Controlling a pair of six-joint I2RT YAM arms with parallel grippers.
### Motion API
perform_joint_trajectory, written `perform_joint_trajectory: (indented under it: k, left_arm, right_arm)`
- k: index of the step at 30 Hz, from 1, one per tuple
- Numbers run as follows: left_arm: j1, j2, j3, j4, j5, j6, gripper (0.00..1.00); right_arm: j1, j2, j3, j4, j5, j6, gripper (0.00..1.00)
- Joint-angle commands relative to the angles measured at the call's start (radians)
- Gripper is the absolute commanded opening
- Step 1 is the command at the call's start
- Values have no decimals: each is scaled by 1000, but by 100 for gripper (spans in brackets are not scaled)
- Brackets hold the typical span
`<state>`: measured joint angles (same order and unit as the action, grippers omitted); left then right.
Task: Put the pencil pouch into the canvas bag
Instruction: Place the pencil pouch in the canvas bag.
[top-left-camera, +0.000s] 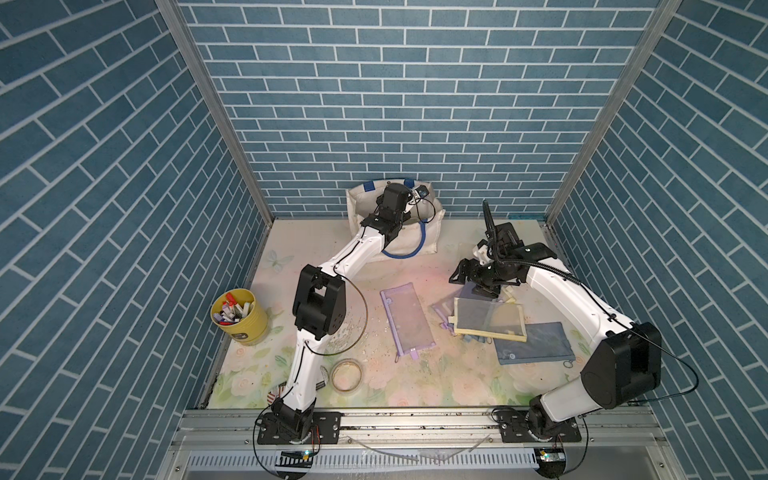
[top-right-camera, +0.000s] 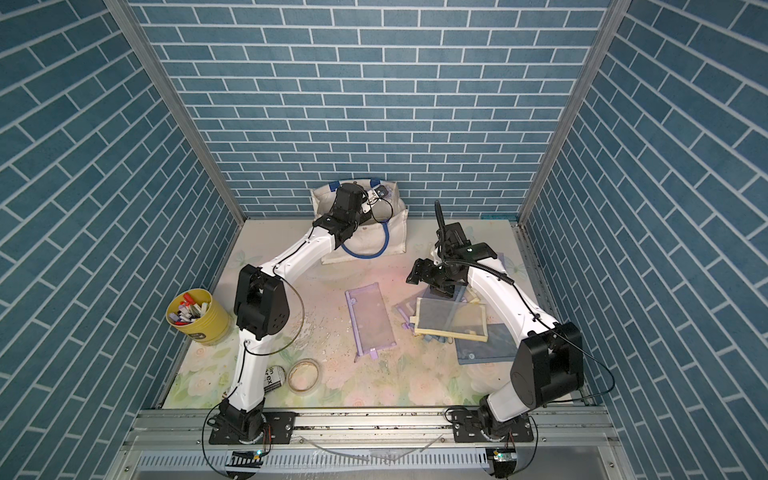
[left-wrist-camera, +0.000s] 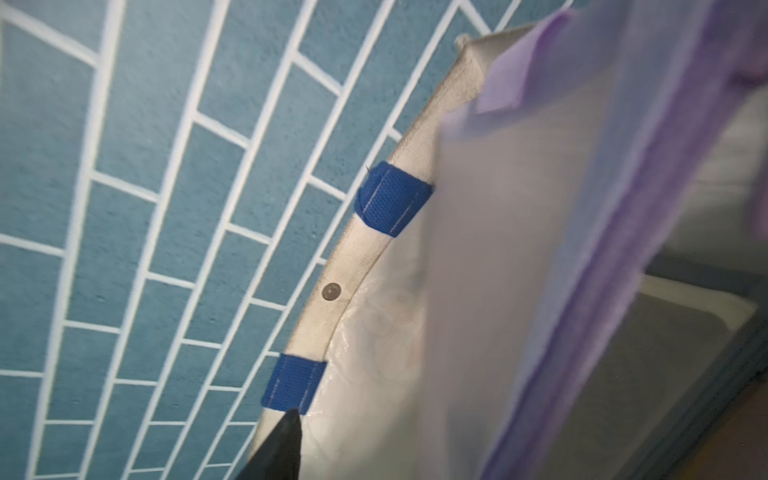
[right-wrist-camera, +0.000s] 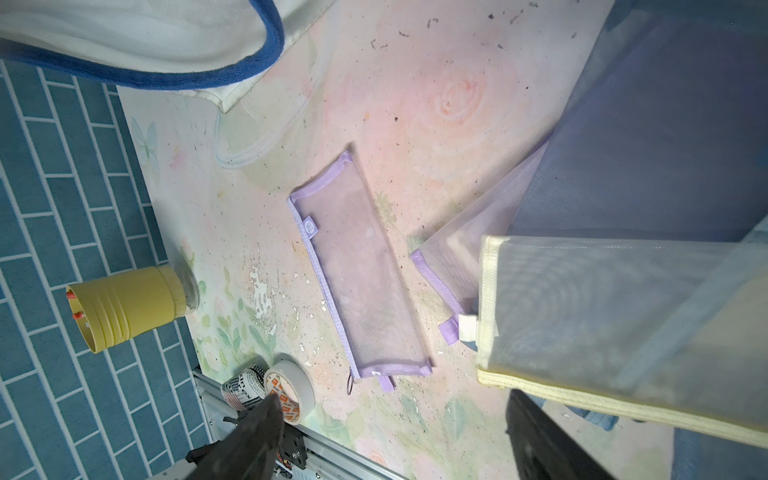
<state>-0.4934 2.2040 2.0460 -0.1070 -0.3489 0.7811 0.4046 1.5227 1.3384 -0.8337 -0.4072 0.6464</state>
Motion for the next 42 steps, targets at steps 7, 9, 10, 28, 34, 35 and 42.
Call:
perform_joint_trajectory:
  k: [7, 9, 10, 28, 34, 35, 42]
  left_arm:
    - [18, -162, -40, -96, 120, -90, 80]
    - [18, -197, -71, -105, 144, -109, 81]
    - [17, -209, -88, -104, 151, -113, 81]
    - [24, -77, 75, -251, 293, -212, 45]
    - [36, -46, 127, -284, 366, -276, 14]
    - [42, -49, 127, -286, 378, -290, 9]
    - [90, -120, 78, -263, 431, -364, 0]
  right_arm:
    - [-2, -4, 8, 30, 25, 20, 84]
    - [-3, -3, 8, 39, 29, 27, 83]
    - [-3, -1, 8, 44, 31, 30, 83]
    - [-3, -61, -20, 35, 77, 60, 83]
    - [-2, -68, -19, 31, 77, 50, 83]
    - [-3, -70, -20, 30, 79, 49, 82]
    - [-6, -71, -31, 39, 70, 47, 82]
